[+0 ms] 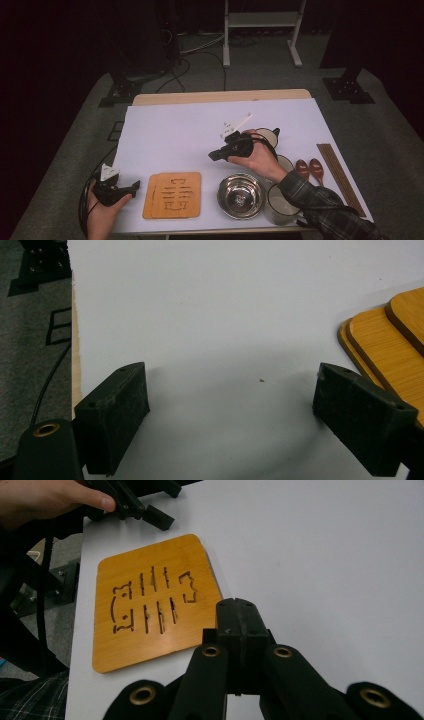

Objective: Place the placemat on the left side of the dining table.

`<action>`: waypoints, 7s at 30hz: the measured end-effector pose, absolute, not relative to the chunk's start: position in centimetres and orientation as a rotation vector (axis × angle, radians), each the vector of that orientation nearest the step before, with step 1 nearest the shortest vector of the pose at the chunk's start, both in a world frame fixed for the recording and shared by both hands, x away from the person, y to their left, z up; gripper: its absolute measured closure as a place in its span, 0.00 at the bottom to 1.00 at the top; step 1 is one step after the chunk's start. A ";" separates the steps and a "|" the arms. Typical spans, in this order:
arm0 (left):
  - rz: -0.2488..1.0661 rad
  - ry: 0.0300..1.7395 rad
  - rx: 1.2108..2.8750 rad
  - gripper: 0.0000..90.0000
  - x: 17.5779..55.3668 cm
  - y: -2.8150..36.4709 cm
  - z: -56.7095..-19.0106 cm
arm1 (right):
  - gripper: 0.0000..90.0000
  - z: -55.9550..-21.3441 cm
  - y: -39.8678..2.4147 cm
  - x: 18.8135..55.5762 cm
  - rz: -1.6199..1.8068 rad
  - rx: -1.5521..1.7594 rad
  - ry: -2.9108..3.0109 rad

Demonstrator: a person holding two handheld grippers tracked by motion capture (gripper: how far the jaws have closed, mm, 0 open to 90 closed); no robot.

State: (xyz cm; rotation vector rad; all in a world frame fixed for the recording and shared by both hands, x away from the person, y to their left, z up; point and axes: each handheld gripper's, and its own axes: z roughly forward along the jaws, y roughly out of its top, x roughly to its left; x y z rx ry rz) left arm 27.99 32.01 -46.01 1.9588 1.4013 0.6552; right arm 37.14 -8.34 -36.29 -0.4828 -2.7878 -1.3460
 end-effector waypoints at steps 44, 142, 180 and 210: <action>0.650 1.405 1.957 0.15 28.0 32.0 -46.0 | 1.00 -40.4 -2.6 36.5 -1.181 -0.323 -2.799; 0.580 1.372 1.886 0.29 26.8 30.0 -42.4 | 1.00 -43.4 -1.1 36.0 -0.894 -0.338 -2.913; 0.376 1.243 1.906 0.39 26.4 24.9 -42.4 | 0.99 -43.4 -1.0 35.9 -0.894 -0.326 -2.921; 0.286 1.198 1.992 0.22 27.6 22.2 -44.3 | 0.99 -43.4 -1.0 35.9 -0.896 -0.304 -2.928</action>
